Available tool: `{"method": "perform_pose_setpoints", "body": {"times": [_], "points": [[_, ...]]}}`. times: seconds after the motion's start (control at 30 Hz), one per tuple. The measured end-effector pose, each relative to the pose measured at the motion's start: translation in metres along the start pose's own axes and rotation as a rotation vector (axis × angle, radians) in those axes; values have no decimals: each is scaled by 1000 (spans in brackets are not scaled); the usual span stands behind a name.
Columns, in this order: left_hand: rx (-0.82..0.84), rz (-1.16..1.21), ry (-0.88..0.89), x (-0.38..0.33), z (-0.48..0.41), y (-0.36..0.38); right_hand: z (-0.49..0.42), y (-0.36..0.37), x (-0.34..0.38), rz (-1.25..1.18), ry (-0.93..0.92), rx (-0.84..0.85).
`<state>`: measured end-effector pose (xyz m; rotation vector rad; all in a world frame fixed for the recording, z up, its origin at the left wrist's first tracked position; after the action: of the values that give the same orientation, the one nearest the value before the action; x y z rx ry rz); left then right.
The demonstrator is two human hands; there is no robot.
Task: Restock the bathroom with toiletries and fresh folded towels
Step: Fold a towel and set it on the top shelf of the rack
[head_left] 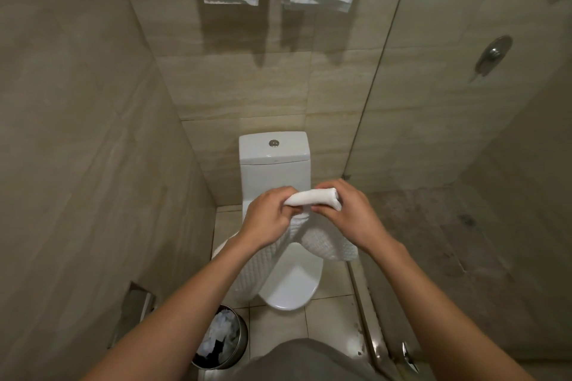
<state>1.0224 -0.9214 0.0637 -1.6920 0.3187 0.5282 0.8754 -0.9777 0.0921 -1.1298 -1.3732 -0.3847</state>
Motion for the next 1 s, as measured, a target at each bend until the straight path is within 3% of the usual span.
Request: {"method": "perform_pose_setpoints", "body": {"times": [0.17,0.33,0.5,0.67,1.0], "points": [[15,-112,20,3,4,-13,-3,-2,10,-86,-24,-45],[173,-202,-160,56,28,15,2,4,17,-133,-50,-24],[85,-192,-167,54,29,9,4,-9,6,-158,38,-64],[4,-143,-141,46,21,-5,6,-23,-8,36,120,-69],[-73,-154,-7,-4,3,-25,0,1,13,438,13,14]]}}
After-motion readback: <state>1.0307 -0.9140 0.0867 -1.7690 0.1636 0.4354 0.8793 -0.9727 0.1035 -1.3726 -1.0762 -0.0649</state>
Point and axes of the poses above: each hand's wrist, its own z-axis away from the middle knuckle, its own y-axis out of the palm, x = y × z, the point moved 10 cm from there along -z, towards the middle knuckle, and after that the axes turned 15 degrees about -z, right-handed, at the moved point
